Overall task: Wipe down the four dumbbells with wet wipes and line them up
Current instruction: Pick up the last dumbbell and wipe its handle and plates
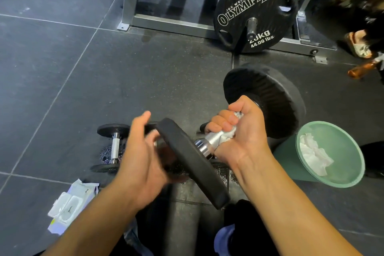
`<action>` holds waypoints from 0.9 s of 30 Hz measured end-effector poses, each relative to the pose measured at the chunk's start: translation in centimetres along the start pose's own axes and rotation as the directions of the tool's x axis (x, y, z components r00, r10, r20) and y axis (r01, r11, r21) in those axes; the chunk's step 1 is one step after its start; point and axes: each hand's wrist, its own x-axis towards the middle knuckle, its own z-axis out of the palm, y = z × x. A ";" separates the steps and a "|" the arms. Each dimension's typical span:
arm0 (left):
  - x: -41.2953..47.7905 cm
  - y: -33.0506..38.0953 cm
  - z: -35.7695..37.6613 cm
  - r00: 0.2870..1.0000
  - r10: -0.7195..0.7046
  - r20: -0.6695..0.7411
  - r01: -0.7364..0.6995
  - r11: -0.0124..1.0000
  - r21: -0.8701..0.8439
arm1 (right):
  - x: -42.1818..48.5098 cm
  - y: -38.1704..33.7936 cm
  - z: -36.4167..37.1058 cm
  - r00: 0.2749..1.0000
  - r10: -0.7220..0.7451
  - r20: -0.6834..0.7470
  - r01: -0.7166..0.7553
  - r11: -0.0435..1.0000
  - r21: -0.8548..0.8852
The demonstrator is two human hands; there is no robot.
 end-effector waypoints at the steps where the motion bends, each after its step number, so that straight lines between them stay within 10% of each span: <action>1: -0.1 -0.2 0.3 0.986 -0.150 0.070 0.154 0.986 -0.059 | -0.1 0.0 0.1 1.000 0.001 0.008 -0.001 1.000 -0.001; 5: -0.7 -1.0 2.0 0.994 -0.053 0.093 0.069 0.981 -0.180 | -0.4 0.5 0.1 0.999 -0.013 0.046 0.012 1.000 0.020; 9: -1.2 -1.7 2.1 0.862 0.498 0.095 -0.496 0.867 -0.041 | -0.4 0.9 0.1 0.997 -0.068 0.043 0.068 0.998 0.012; 11: -1.4 -2.3 1.5 0.532 0.774 0.343 -0.829 0.393 0.399 | -0.4 1.3 0.0 0.996 -0.092 0.012 0.092 0.996 -0.010; 13: -0.9 -2.6 0.3 0.166 0.743 0.649 -0.817 -0.265 0.512 | -0.3 1.7 0.0 0.998 -0.068 -0.009 0.068 0.998 -0.003; 15: -1.2 -2.1 0.0 0.017 0.608 0.794 -0.761 -0.507 0.405 | -0.4 1.7 0.0 0.999 -0.046 -0.017 0.047 0.998 0.038; 18: -1.4 -1.5 -0.3 0.117 0.788 0.605 -0.920 -0.144 0.364 | -0.7 1.7 0.1 0.999 -0.033 -0.006 0.033 0.997 0.074; 20: -1.7 -0.7 0.4 0.529 0.832 0.165 -0.831 0.468 0.301 | -0.8 1.6 0.0 0.999 -0.031 -0.014 0.032 0.998 0.054; 22: -1.1 0.1 0.9 0.961 0.276 0.013 -0.276 0.961 0.030 | -0.8 1.6 -0.1 0.999 -0.047 -0.020 0.047 0.999 0.008; 24: -0.9 0.1 0.5 0.988 -0.139 0.071 0.145 0.986 -0.083 | -0.9 1.7 -0.2 0.999 -0.046 -0.006 0.046 0.998 -0.042; 27: -0.9 -0.4 0.7 0.997 -0.036 0.073 0.044 0.992 -0.121 | -0.8 1.7 -0.2 0.998 -0.058 -0.001 0.058 0.997 -0.057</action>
